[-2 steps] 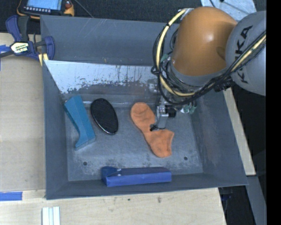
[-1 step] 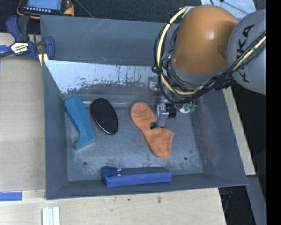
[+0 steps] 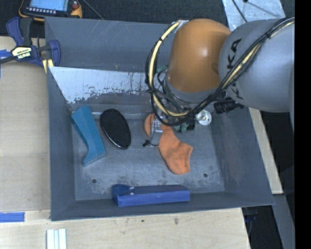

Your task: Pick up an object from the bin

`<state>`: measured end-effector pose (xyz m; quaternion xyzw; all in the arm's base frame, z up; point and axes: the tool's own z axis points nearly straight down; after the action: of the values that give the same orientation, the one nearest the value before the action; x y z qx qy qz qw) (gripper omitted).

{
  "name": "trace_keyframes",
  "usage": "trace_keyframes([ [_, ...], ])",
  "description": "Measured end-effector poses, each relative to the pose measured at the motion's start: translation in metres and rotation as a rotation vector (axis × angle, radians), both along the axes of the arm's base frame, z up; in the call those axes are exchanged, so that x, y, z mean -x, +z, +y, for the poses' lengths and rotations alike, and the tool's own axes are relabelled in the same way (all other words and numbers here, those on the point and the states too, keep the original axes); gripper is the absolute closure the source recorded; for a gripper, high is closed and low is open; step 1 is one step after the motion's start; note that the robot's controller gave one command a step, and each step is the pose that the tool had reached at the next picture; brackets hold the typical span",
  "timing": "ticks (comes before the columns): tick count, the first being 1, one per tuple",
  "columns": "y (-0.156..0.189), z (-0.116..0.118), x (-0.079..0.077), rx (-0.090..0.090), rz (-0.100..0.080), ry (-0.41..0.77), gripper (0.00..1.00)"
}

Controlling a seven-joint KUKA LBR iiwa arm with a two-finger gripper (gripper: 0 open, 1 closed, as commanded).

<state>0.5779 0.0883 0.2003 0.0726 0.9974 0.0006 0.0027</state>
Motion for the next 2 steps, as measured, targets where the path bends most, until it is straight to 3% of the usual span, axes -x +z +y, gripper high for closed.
trace_keyframes([
  [1, -0.028, 0.052, 0.000, 0.002, 0.005, 0.194, 0.00],
  [2, -0.053, 0.057, -0.010, 0.001, 0.006, 0.114, 0.00],
])
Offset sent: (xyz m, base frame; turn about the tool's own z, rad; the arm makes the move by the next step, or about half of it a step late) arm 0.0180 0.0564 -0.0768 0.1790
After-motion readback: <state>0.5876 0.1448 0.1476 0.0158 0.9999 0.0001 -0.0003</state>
